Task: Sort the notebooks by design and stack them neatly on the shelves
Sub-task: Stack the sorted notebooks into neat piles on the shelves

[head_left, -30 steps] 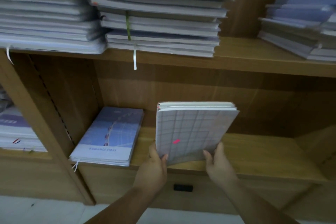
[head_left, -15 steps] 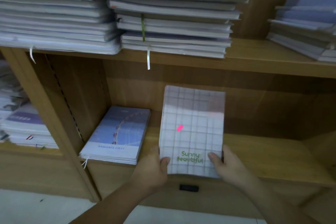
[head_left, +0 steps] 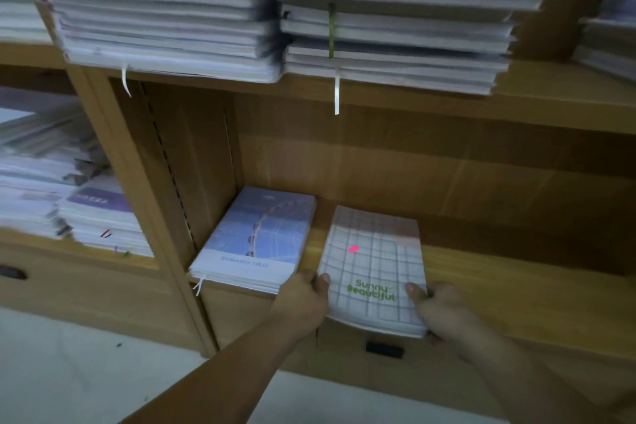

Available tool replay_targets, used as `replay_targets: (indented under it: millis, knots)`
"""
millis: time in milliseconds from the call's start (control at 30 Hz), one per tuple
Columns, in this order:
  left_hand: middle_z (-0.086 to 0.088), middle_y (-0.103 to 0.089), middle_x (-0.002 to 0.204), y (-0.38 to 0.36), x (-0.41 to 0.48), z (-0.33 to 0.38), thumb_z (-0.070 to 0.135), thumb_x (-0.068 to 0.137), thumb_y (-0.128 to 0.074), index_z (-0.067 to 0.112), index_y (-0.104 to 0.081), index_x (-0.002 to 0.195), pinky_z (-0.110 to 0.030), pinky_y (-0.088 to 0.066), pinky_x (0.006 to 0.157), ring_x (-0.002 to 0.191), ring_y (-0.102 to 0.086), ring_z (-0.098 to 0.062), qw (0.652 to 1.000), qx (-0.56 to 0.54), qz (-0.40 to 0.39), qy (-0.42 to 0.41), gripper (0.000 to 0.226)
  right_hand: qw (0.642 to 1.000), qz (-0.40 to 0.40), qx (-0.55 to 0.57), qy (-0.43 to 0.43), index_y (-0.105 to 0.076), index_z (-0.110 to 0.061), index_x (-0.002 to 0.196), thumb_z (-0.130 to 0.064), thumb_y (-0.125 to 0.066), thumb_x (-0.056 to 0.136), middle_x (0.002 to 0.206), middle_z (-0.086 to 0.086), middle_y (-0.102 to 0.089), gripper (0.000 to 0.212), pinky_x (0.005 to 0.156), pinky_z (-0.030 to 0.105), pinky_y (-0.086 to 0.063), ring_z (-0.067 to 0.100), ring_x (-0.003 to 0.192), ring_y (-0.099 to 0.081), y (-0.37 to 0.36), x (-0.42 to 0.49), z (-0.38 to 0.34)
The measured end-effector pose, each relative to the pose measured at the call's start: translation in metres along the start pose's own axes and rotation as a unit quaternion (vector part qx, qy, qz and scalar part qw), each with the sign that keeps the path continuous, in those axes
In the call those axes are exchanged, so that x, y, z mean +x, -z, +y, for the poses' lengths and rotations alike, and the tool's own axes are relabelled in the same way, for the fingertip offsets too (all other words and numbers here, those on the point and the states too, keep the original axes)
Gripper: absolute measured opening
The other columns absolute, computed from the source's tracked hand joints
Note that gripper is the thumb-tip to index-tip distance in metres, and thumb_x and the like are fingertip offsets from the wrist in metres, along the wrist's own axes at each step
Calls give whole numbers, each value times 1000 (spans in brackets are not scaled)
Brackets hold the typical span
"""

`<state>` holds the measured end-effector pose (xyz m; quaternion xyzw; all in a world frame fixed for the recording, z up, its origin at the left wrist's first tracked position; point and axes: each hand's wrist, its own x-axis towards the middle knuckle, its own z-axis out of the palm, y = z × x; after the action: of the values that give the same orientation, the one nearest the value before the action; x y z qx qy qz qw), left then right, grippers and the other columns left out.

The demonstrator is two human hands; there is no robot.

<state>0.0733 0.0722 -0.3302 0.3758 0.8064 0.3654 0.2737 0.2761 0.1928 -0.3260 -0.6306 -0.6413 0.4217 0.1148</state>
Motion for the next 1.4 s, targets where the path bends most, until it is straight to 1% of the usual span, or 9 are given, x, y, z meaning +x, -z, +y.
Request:
replay_targets:
  millis: [133,200,267,367,567,767,833,1233,1400]
  knots:
    - [-14,-60,82,10,-3,-10,25,96,-52,16,-51,75,-26,-43,69,90,-65,-28,999,12,-10,-37,23,999,36,-10,-20,-66,-13,97,-48,-55,99,90,9,-70,37,77,46,-62,29,81,-69,-9,13,-5]
    - [-7,-64,81,15,-8,-18,23,82,-45,18,-55,80,-25,-49,70,87,-66,-22,996,36,-34,-77,11,998,52,-33,-2,-69,-12,95,-48,-55,99,85,7,-71,39,74,40,-60,27,77,-69,-10,17,-9]
    - [6,-68,84,19,-10,-29,23,75,-35,27,-63,93,-28,-52,69,81,-64,-16,991,52,-60,-109,34,997,56,-55,17,-71,-12,91,-48,-54,100,79,6,-71,40,68,34,-57,26,71,-68,-9,15,-13]
    - [8,-58,72,25,-10,-40,19,80,-36,31,-59,86,-41,-53,65,70,-57,-16,990,30,-59,-128,26,995,55,-72,30,-73,-13,84,-51,-53,99,72,5,-71,45,68,35,-60,25,65,-69,-7,12,-16]
    - [-1,-75,102,31,-10,-41,13,85,-59,27,-70,103,-37,-59,86,95,-71,-21,992,5,-51,-116,26,993,-7,-87,83,-59,-20,99,-52,-79,82,93,-9,-63,41,67,25,-50,14,86,-64,10,-12,-22]
    - [5,-66,71,17,-6,-47,24,80,-66,20,-62,81,-23,-47,62,71,-61,-10,986,73,12,-147,5,966,-32,-209,148,-52,-19,138,-44,-97,55,126,-8,-60,98,91,26,-50,11,110,-57,1,-13,-4]
    - [1,-61,66,11,-5,-48,26,83,-71,16,-52,70,-30,-47,61,67,-59,-13,987,77,44,-134,25,960,-12,-229,159,-46,-20,148,-45,-95,57,131,-2,-58,106,98,31,-50,16,116,-56,-3,-15,-2]
    - [2,-66,65,-5,4,-53,29,88,-71,14,-60,71,-33,-48,59,66,-61,-19,987,84,82,-109,25,953,47,-232,188,-52,-17,145,-34,-88,74,124,6,-60,81,93,27,-47,22,114,-58,-9,-11,0]
    - [5,-57,60,-6,5,-49,26,89,-70,23,-41,59,-30,-30,55,62,-53,-18,987,99,91,-91,42,953,51,-224,198,-50,-19,147,-34,-84,80,114,2,-54,77,89,25,-45,21,111,-56,-12,-10,0]
